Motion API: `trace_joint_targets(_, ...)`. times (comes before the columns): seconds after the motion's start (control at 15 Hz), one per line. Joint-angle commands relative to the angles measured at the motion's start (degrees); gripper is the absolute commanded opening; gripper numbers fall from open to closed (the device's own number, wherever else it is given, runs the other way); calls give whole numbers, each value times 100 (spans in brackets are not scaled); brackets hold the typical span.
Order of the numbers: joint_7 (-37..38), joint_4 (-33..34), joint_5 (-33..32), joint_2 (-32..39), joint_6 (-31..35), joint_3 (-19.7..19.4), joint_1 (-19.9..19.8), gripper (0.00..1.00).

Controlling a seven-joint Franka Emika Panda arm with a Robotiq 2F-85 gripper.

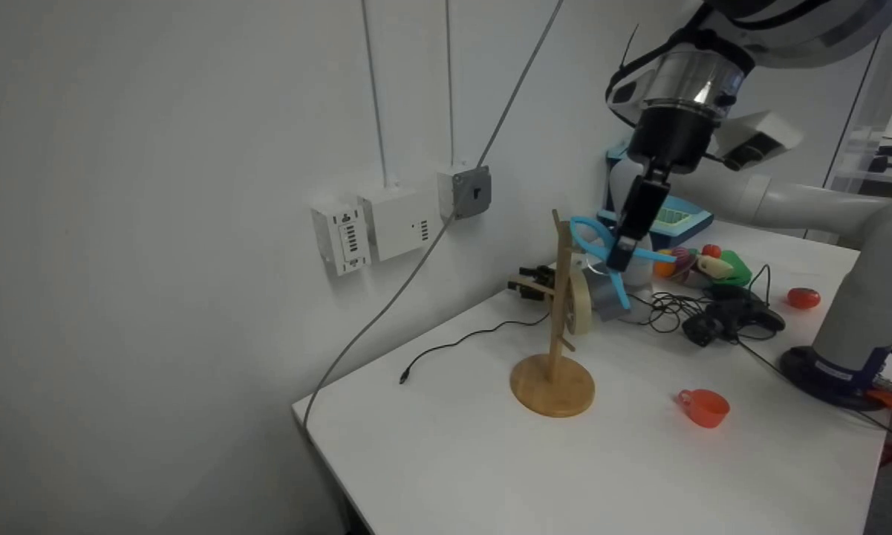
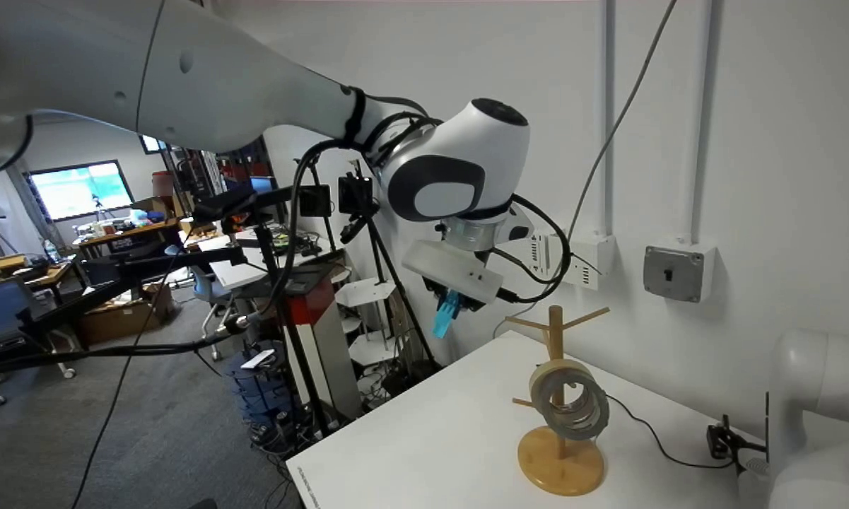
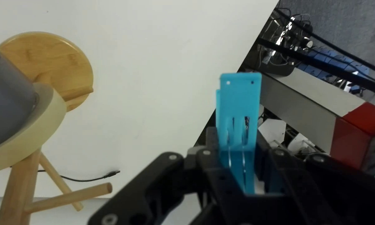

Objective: Put the blue peg on the table

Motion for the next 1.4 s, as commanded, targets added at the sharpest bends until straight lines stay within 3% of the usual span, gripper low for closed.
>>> trace_joint_targets(0.0,-171,-343,235,-441,-538,-146,81,7)
trace_joint_targets(0.27,-43,-673,38,-639,-869,-330,176,7)
trace_joint_targets(0.47,106,-1111,-221,-736,-682,-524,238,7)
trace_joint_targets(0.93,277,-2112,-990,-657,798,-867,306,7)
trace_joint_targets(1.33,871,-2751,-1469,-487,1995,-974,299,7)
